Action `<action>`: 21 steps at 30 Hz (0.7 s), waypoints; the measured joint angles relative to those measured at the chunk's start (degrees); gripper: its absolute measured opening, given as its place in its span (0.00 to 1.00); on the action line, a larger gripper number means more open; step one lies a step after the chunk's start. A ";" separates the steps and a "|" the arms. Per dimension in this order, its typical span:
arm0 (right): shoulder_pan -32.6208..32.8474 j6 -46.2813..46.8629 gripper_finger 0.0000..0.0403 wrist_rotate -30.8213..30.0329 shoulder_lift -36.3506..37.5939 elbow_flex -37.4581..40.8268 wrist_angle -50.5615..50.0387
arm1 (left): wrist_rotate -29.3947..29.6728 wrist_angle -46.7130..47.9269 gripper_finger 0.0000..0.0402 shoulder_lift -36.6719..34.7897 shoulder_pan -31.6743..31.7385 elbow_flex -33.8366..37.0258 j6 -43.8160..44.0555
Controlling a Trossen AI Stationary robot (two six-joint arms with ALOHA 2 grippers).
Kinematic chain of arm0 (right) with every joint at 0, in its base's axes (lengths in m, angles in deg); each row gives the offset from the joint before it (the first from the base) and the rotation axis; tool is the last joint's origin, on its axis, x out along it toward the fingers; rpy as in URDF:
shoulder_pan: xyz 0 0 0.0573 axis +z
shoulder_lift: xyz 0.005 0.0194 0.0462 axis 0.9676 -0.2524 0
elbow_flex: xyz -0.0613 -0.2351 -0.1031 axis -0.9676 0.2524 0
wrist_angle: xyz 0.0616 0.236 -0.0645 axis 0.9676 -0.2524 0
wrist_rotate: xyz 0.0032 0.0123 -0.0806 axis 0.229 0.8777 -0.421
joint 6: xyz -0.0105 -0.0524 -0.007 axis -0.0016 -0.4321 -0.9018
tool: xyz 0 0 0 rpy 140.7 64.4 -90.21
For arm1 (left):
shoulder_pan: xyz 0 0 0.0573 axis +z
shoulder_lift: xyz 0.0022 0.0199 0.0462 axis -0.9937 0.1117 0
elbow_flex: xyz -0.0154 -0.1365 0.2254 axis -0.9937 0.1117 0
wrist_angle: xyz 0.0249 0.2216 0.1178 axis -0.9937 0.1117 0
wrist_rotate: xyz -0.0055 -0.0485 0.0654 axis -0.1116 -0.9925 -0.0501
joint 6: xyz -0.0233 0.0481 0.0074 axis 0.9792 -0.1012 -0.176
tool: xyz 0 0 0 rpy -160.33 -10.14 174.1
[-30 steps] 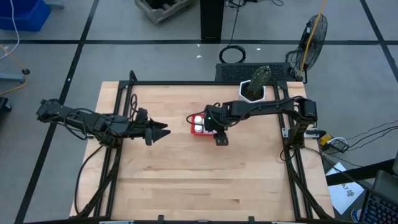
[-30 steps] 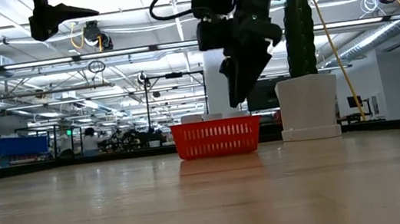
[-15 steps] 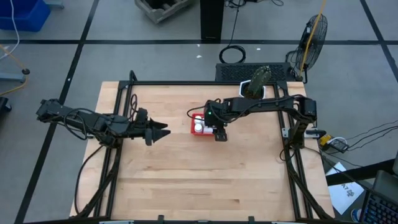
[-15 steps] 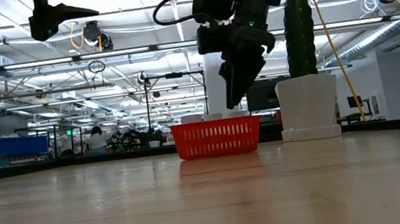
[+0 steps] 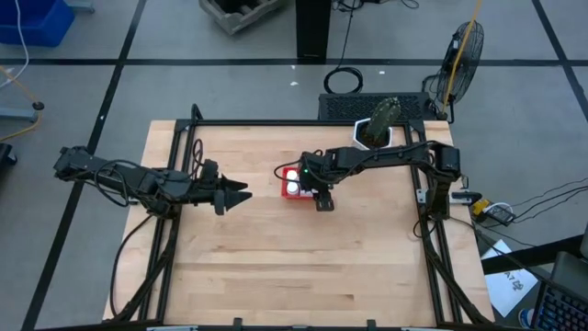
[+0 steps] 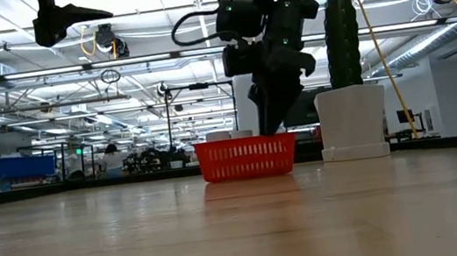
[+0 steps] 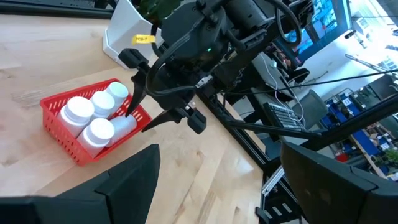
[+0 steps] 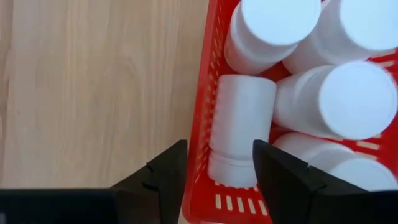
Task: Pick and place pill bottles into a basket
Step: Adjust the white medicine bottle in the red basket
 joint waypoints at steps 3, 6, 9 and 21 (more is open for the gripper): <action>0.00 0.55 0.42 0.00 0.13 0.02 -0.05 | -0.02 0.00 0.84 -0.02 0.01 0.00 -0.03; 0.00 0.63 0.42 0.00 0.22 0.02 -0.24 | -0.04 0.02 0.84 -0.02 0.00 0.00 -0.13; 0.00 0.58 0.41 0.00 0.22 0.02 -0.32 | -0.04 0.04 0.84 -0.02 0.00 0.00 -0.15; -0.07 0.31 0.35 -0.25 0.52 0.02 -0.50 | -0.08 0.13 0.84 -0.02 0.00 0.00 -0.28</action>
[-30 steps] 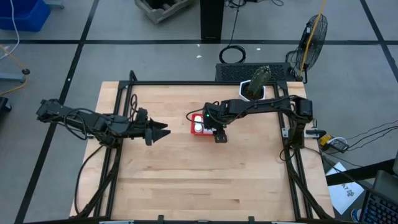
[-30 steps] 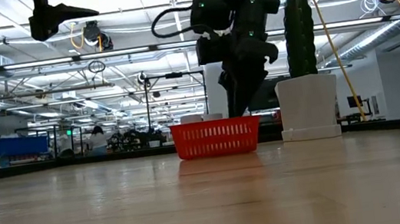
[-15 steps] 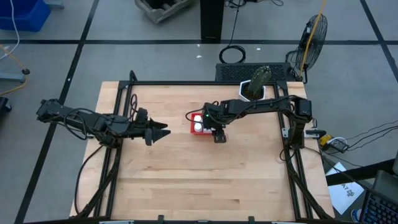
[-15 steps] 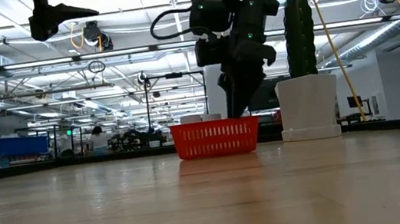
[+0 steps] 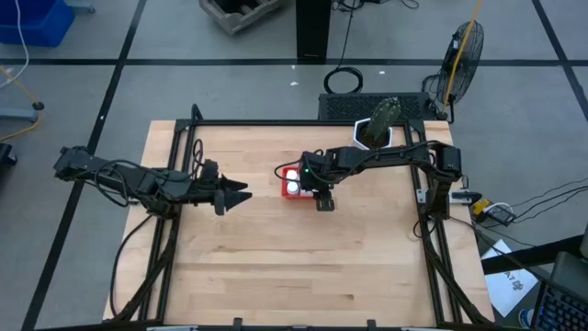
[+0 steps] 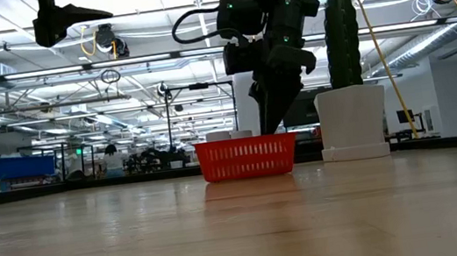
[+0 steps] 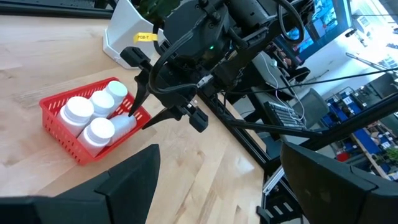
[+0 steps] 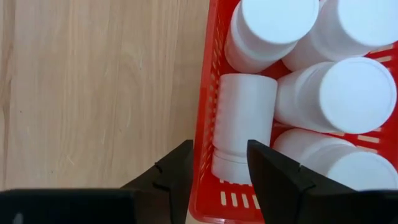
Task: Pick and place pill bottles into a basket
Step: Adjust the white medicine bottle in the red basket
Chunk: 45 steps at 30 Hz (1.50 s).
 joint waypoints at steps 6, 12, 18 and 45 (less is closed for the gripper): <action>-0.25 -0.18 0.35 -1.50 1.92 -0.07 0.69 | 0.00 0.22 0.84 0.00 0.02 0.00 -0.09; -1.29 -0.93 0.35 -1.13 2.10 -0.09 0.19 | 0.02 0.55 0.84 0.02 0.00 0.00 -0.09; -2.26 -2.18 0.35 -0.41 2.10 -0.09 1.71 | 0.02 0.57 0.84 0.02 0.01 0.00 -0.08; -2.57 -5.18 0.35 0.37 -2.89 0.28 -0.24 | -0.27 -0.11 0.84 0.02 0.50 0.00 0.07</action>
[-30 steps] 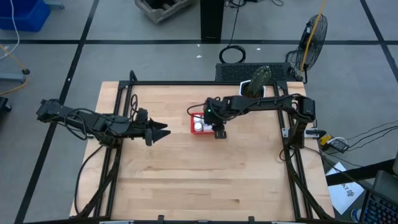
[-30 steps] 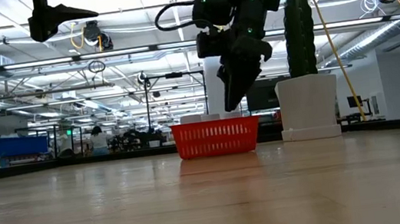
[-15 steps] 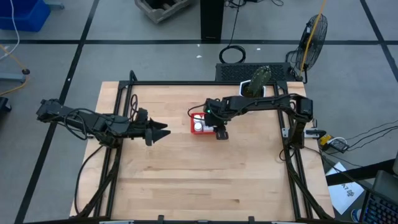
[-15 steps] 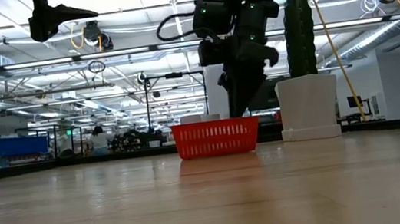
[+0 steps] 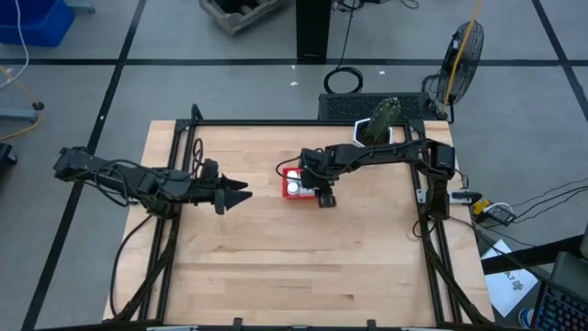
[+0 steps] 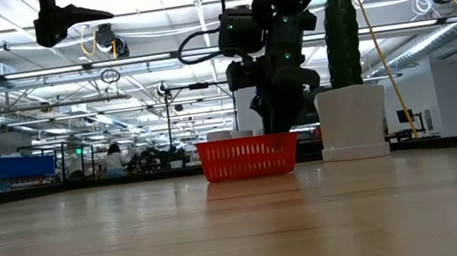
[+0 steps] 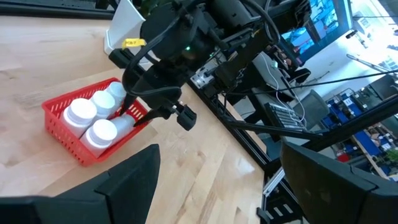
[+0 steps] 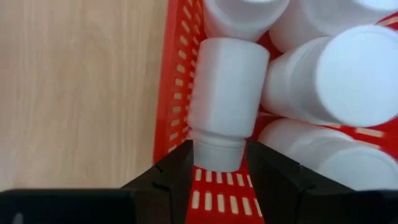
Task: Pick and place pill bottles into a basket
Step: Adjust the white medicine bottle in the red basket
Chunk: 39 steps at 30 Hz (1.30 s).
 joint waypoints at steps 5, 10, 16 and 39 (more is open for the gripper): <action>0.00 0.22 0.42 -0.13 0.00 0.00 0.13 | 0.10 0.00 0.84 0.00 0.00 0.00 -0.05; 0.02 0.24 0.52 -0.13 0.00 0.00 1.83 | 0.29 0.02 0.84 0.00 0.00 0.00 -0.09; 0.09 1.30 0.55 0.03 -0.31 -0.01 1.57 | 0.31 0.02 0.84 0.00 0.00 0.00 0.00; 0.83 2.34 0.44 2.08 -3.60 -0.16 0.22 | 0.40 0.55 0.84 0.00 0.00 0.00 -0.16</action>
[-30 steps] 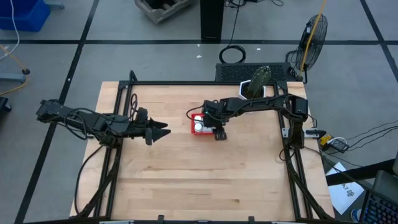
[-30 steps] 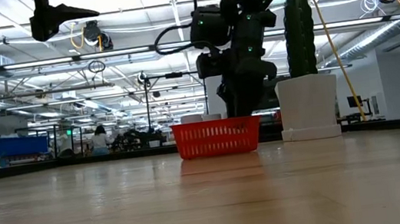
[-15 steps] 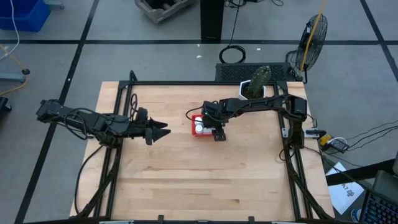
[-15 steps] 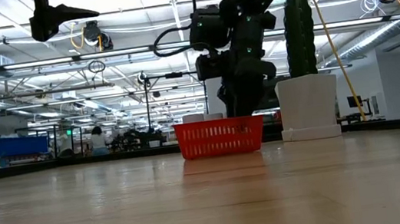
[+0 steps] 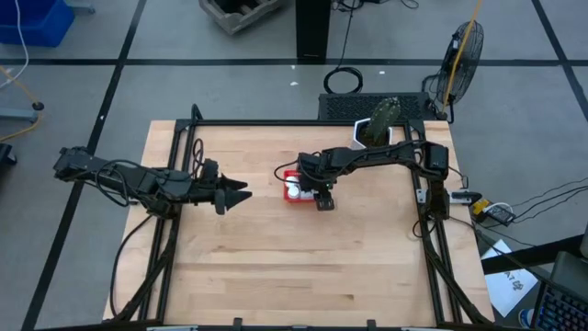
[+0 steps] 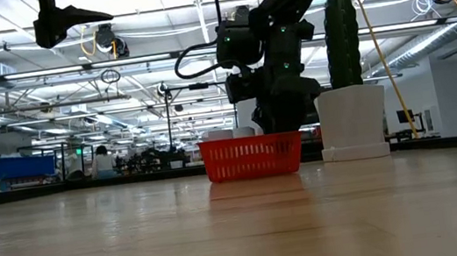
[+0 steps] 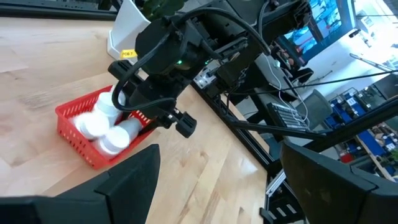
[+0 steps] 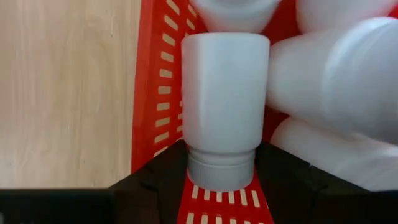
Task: Pick and place pill bottles into a basket
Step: Adjust the white medicine bottle in the red basket
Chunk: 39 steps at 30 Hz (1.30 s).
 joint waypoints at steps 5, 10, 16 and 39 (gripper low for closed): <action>0.02 0.32 0.35 0.88 0.00 0.05 -0.72 | 0.00 0.05 0.84 0.00 0.00 0.00 -0.12; 0.02 1.01 0.33 0.76 0.39 0.10 -1.38 | 0.00 0.17 0.84 0.00 0.00 0.00 -0.20; 0.07 1.08 0.36 -0.64 2.01 0.29 -1.53 | -0.02 0.17 0.84 0.00 0.00 0.00 -0.20; 0.44 2.24 0.35 -2.43 6.22 0.18 -2.86 | -0.07 0.42 0.84 -0.02 0.00 0.00 -1.14</action>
